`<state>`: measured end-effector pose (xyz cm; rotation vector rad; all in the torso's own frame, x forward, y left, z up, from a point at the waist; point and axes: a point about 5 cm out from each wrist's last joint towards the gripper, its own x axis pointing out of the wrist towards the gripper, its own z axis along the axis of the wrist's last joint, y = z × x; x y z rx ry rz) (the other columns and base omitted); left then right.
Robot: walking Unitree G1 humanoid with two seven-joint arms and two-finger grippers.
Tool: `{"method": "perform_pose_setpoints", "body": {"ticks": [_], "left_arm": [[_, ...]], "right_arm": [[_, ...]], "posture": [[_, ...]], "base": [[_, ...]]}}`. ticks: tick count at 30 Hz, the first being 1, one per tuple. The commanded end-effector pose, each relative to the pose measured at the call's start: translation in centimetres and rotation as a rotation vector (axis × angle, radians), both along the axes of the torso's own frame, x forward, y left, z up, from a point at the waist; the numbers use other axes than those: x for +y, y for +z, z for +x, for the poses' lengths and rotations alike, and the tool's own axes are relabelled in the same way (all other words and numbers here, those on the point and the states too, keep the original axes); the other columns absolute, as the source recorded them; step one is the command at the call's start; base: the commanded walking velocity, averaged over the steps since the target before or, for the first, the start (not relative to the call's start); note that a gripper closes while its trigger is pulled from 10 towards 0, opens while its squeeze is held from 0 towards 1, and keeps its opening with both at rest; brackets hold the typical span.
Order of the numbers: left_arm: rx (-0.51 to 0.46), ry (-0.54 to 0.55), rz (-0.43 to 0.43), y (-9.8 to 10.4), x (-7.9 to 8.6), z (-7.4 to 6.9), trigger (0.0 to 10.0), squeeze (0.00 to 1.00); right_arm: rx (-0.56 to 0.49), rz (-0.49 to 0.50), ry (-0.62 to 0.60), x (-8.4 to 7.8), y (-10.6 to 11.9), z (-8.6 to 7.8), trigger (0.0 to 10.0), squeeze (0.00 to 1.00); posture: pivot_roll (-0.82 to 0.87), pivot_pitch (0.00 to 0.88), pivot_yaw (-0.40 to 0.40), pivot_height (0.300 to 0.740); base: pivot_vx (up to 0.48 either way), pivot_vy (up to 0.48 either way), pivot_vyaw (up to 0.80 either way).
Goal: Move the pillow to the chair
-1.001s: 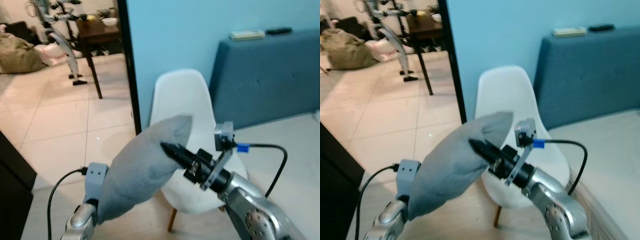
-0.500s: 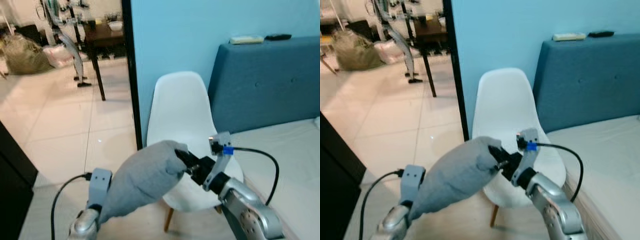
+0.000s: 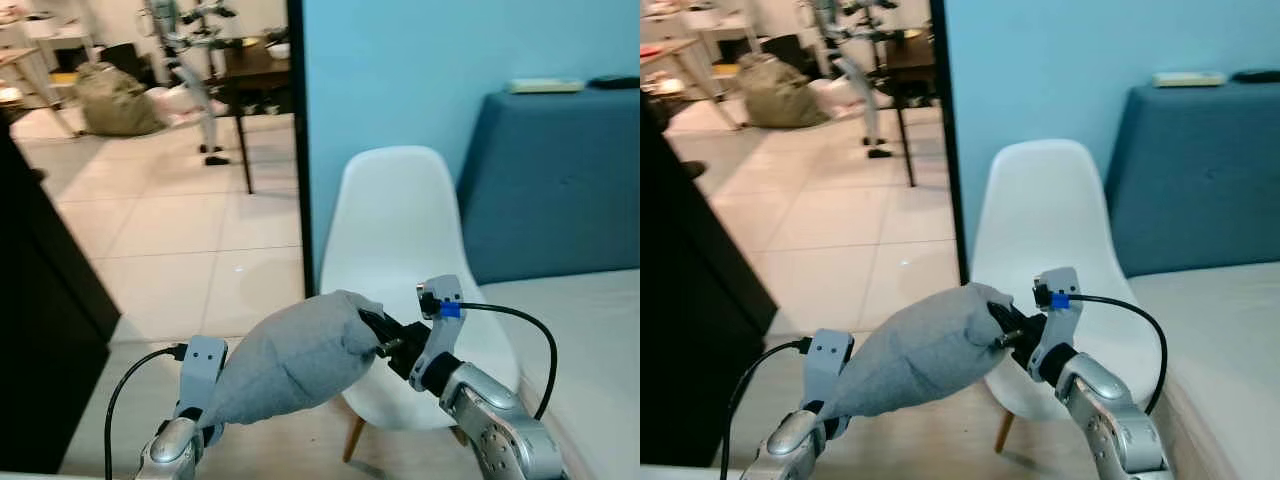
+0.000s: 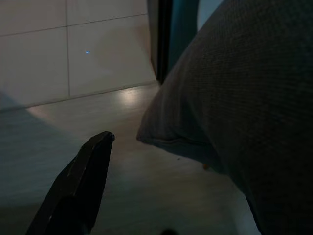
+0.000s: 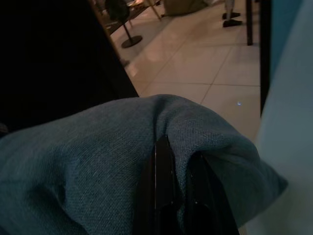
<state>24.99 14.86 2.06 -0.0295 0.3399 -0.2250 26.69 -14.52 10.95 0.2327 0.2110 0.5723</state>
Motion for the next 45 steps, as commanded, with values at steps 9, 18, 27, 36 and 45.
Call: {"method": "perform_pose_setpoints", "body": {"ticks": [9,18,27,36,45], "left_arm": [[-0.064,-0.046,-0.015,1.1,-0.6,0.3,10.0,0.0],[-0.068,-0.066,-0.02,1.2,-0.9,0.2,10.0,0.0],[-0.072,-0.064,-0.03,1.4,-0.8,0.4,10.0,0.0],[-0.071,-0.066,-0.046,1.4,-1.1,0.3,10.0,0.0],[-0.065,-0.065,-0.053,1.4,-1.0,0.2,10.0,0.0]], "right_arm": [[-0.001,-0.007,0.073,1.8,-0.5,-0.4,10.0,0.0],[0.001,-0.016,0.084,1.9,-0.7,-0.4,10.0,0.0],[0.004,-0.026,0.042,1.6,-0.9,-0.1,10.0,0.0],[-0.01,-0.047,0.046,1.4,-0.9,-0.2,10.0,0.0],[-0.004,-0.046,0.069,1.8,-1.1,-0.4,10.0,0.0]], "posture": [[-0.02,0.006,0.013,0.74],[-0.01,0.009,0.013,0.74],[-0.01,0.008,0.016,0.74],[-0.01,0.01,0.015,0.74],[-0.01,0.012,0.018,0.74]], "base": [[0.0,0.0,0.8],[0.0,0.0,0.8],[0.0,0.0,0.7],[0.0,-0.364,0.09],[0.0,0.0,0.8]]}}
